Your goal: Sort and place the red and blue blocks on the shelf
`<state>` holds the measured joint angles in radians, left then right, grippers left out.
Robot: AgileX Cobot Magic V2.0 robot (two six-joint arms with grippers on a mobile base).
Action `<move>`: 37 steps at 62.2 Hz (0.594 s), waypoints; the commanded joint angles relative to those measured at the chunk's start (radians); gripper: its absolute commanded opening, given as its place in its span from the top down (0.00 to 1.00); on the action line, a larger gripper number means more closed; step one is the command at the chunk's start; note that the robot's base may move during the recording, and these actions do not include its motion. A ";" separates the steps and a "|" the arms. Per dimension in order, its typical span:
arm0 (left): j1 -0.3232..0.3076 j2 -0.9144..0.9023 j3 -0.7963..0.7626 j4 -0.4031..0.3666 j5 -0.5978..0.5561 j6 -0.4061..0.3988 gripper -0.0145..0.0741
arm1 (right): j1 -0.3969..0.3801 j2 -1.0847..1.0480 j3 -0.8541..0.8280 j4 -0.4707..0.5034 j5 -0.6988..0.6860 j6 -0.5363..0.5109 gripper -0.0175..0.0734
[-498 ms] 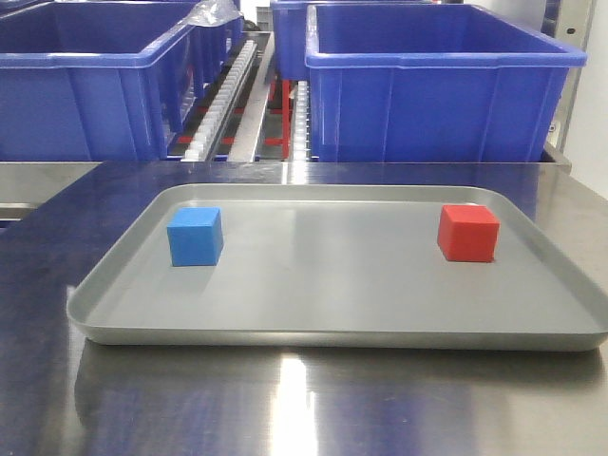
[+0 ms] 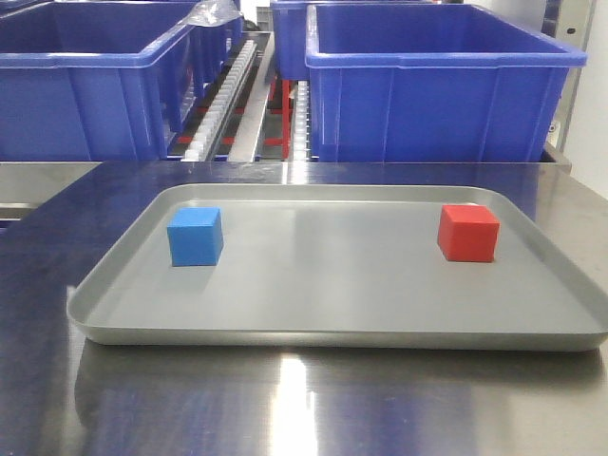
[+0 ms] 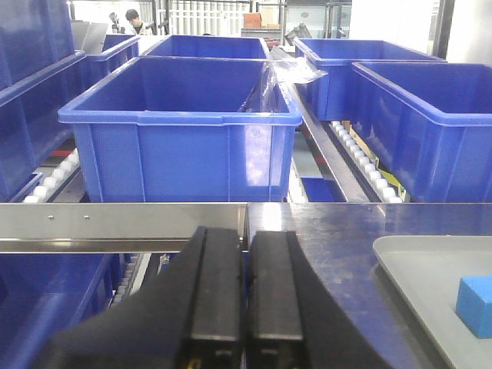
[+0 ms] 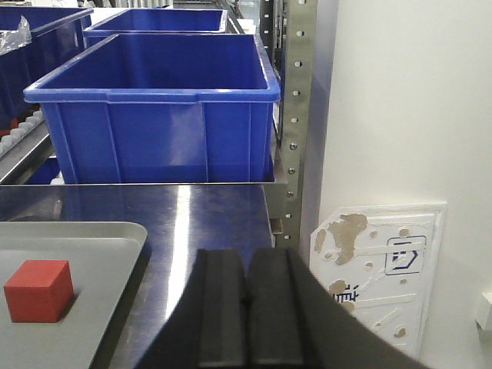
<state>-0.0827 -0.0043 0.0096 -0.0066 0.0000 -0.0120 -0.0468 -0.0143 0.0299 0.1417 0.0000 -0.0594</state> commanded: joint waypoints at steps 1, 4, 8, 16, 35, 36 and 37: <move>0.003 -0.020 0.025 -0.002 -0.090 -0.002 0.70 | 0.001 -0.016 -0.022 0.000 -0.075 -0.003 0.75; 0.003 -0.020 0.025 -0.002 -0.090 -0.002 0.70 | 0.001 -0.016 -0.024 0.000 -0.075 -0.003 0.75; 0.003 -0.020 0.025 -0.002 -0.090 -0.002 0.70 | 0.001 -0.016 -0.036 0.000 -0.070 -0.003 0.75; 0.003 -0.020 0.025 -0.002 -0.090 -0.002 0.70 | 0.001 -0.014 -0.098 0.000 0.000 -0.008 0.75; 0.003 -0.020 0.025 -0.002 -0.090 -0.002 0.70 | 0.001 0.177 -0.267 -0.001 0.209 -0.022 0.75; 0.003 -0.020 0.025 -0.002 -0.090 -0.002 0.70 | 0.001 0.191 -0.278 -0.001 0.209 -0.027 0.75; 0.003 -0.020 0.025 -0.002 -0.090 -0.002 0.70 | 0.001 0.205 -0.285 -0.001 0.209 -0.028 0.75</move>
<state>-0.0827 -0.0043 0.0096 -0.0066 0.0000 -0.0120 -0.0468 0.1134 -0.1869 0.1417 0.2730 -0.0677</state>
